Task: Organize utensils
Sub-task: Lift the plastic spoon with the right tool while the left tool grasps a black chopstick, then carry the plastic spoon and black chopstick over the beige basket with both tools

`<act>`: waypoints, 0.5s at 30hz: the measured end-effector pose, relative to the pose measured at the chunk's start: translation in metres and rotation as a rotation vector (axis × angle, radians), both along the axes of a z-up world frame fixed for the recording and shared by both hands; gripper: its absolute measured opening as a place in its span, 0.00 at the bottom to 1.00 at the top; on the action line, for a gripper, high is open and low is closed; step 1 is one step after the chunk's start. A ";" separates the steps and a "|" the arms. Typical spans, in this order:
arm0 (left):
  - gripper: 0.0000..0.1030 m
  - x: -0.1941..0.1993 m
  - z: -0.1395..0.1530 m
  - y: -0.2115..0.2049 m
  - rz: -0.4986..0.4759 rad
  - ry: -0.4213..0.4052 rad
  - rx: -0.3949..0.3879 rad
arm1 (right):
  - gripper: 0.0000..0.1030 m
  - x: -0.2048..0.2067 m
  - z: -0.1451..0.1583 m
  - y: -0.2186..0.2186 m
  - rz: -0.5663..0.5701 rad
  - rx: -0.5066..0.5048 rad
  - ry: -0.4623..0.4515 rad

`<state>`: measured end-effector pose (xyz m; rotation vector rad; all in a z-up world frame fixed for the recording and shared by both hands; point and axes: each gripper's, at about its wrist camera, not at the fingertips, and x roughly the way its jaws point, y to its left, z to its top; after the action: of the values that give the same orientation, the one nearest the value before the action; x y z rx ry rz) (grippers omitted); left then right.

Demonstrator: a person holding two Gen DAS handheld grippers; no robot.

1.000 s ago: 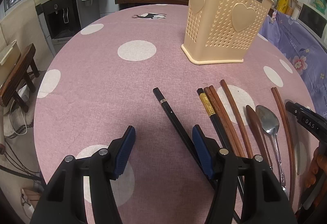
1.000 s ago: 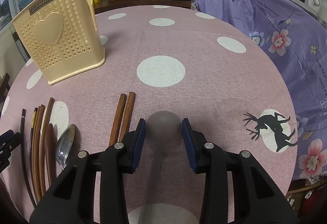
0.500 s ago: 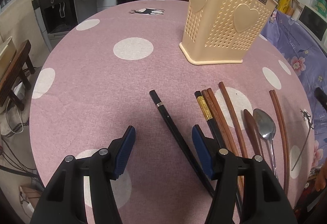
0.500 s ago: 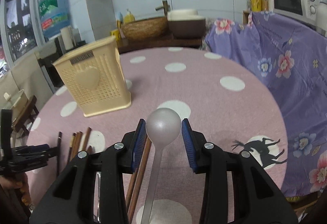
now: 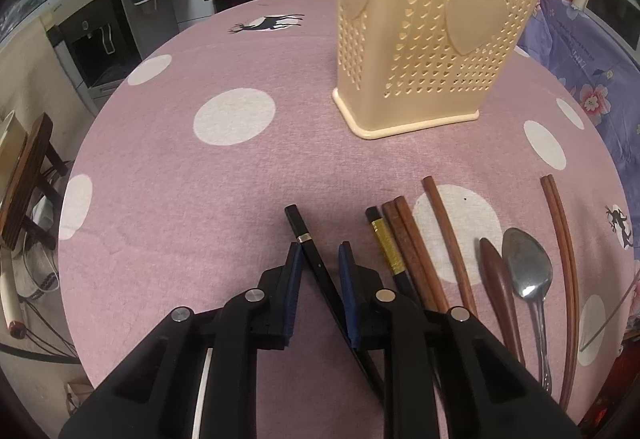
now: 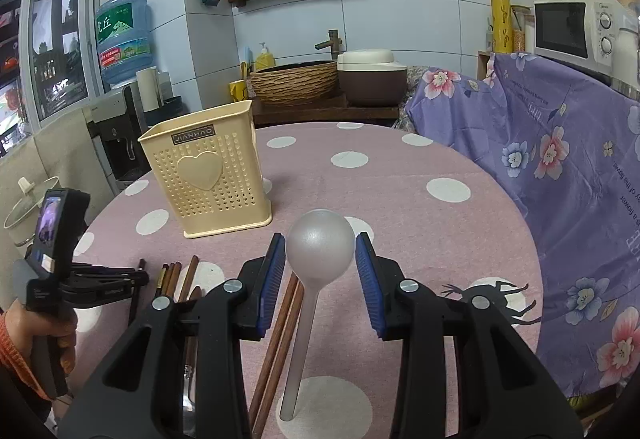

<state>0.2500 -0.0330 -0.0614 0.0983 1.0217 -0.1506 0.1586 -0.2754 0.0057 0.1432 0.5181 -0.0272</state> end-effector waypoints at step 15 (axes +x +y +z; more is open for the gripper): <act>0.18 -0.005 0.000 -0.016 -0.012 -0.001 0.030 | 0.36 -0.001 0.000 0.001 -0.022 -0.014 -0.014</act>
<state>0.2451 -0.0487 -0.0616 0.1323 1.0223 -0.1463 0.1581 -0.2743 0.0056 0.1349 0.5020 -0.0510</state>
